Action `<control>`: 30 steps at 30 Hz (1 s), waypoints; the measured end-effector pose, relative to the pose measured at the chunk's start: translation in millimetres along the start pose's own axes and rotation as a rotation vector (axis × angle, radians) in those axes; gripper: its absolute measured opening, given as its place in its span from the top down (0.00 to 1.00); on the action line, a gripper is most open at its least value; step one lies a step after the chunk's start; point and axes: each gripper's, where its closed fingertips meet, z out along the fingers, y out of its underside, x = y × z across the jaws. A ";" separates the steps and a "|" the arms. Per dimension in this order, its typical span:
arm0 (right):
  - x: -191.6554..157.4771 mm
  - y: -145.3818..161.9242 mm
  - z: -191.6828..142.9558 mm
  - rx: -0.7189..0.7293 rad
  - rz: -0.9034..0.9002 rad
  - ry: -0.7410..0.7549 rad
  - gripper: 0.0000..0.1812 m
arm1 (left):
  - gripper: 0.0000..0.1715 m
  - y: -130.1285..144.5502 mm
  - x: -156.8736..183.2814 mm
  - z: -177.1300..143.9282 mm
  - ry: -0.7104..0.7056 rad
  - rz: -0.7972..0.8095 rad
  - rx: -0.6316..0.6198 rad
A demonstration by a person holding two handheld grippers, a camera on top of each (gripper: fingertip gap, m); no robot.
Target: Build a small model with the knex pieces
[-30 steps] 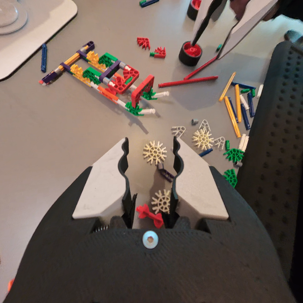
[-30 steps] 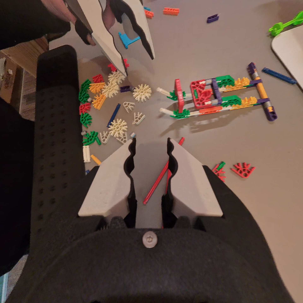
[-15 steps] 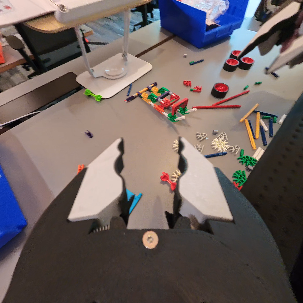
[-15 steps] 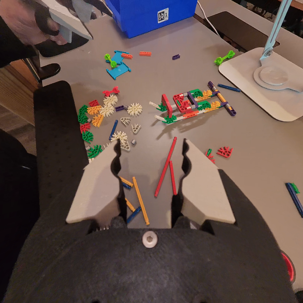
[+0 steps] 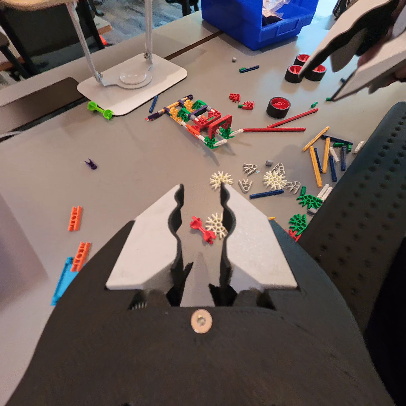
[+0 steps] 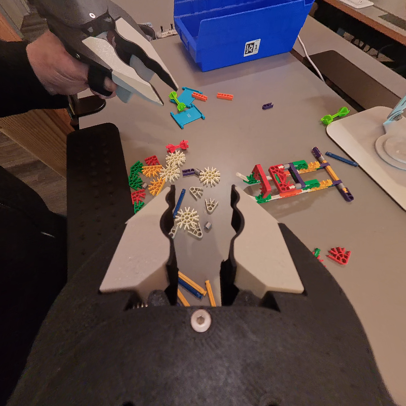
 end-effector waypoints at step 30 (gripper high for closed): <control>-0.6 36.7 16.4 -0.249 -0.075 -0.058 0.73 | 0.71 90.5 22.4 -25.9 -0.089 -0.136 -0.249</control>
